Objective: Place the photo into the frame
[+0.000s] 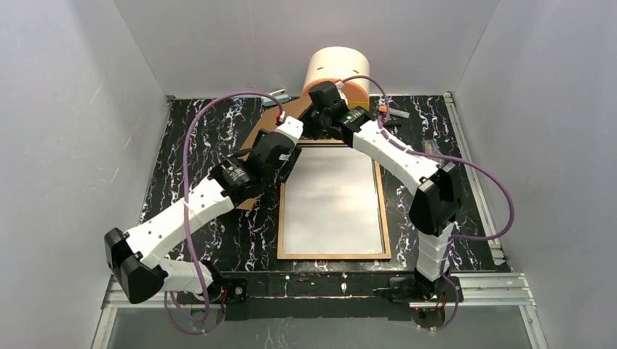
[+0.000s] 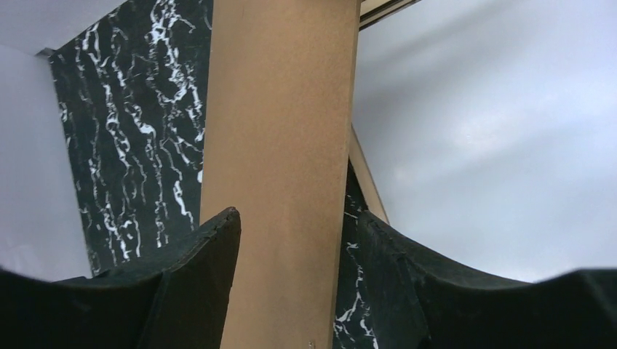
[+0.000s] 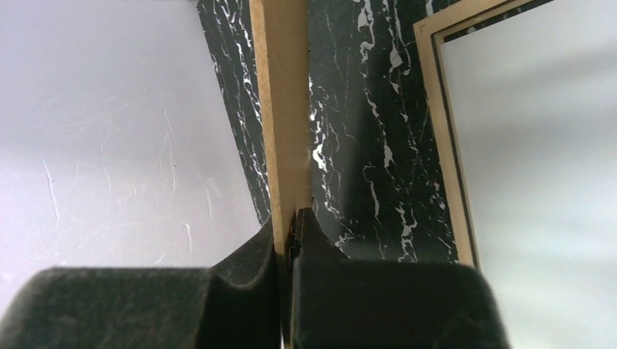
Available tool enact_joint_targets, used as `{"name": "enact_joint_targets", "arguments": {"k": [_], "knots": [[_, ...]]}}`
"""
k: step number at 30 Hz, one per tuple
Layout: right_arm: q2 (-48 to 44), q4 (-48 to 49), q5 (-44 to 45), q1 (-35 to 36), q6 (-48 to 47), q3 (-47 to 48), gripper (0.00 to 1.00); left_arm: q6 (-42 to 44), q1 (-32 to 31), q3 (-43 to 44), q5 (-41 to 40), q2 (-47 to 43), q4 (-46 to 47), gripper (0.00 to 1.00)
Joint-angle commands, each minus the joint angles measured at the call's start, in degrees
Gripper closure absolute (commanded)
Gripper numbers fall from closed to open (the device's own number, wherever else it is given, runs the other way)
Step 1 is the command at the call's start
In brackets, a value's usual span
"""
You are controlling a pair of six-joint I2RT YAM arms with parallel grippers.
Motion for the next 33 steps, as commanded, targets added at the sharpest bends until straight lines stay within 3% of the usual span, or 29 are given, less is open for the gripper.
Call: {"name": "enact_joint_targets", "arguments": {"k": [1, 5, 8, 10, 13, 21, 27, 33], "knots": [[1.51, 2.36, -1.40, 0.41, 4.20, 6.90, 0.99, 1.80, -0.03, 0.03, -7.51, 0.62, -1.68, 0.44], [2.48, 1.66, -1.29, 0.47, 4.22, 8.41, 0.99, 1.80, 0.02, -0.21, -8.55, 1.47, -2.59, 0.53], [2.88, 1.58, -1.42, 0.42, 4.65, 8.45, 0.99, 1.80, -0.03, -0.07, -8.55, 1.52, -2.64, 0.72], [3.02, 1.86, -1.87, 0.46, 5.17, 8.12, 0.99, 3.20, 0.02, -0.10, -8.66, 1.70, -2.63, 0.78], [3.36, 2.30, -2.38, 0.45, 5.61, 8.26, 0.99, 4.39, 0.02, -0.38, -9.45, 2.20, -2.92, 0.79], [4.32, 2.32, -4.24, 0.45, 6.68, 10.01, 0.99, 6.37, 0.02, -0.98, -14.44, 4.24, -3.69, 0.70], [2.34, 4.67, -4.68, 0.47, 7.38, 6.53, 0.99, 6.41, 0.02, -1.98, -15.40, 5.04, -3.52, 0.66], [2.45, 4.63, -5.59, 0.34, 6.75, 6.51, 0.99, 5.93, 0.02, -1.94, -15.29, 5.42, -3.03, 0.88]]}}
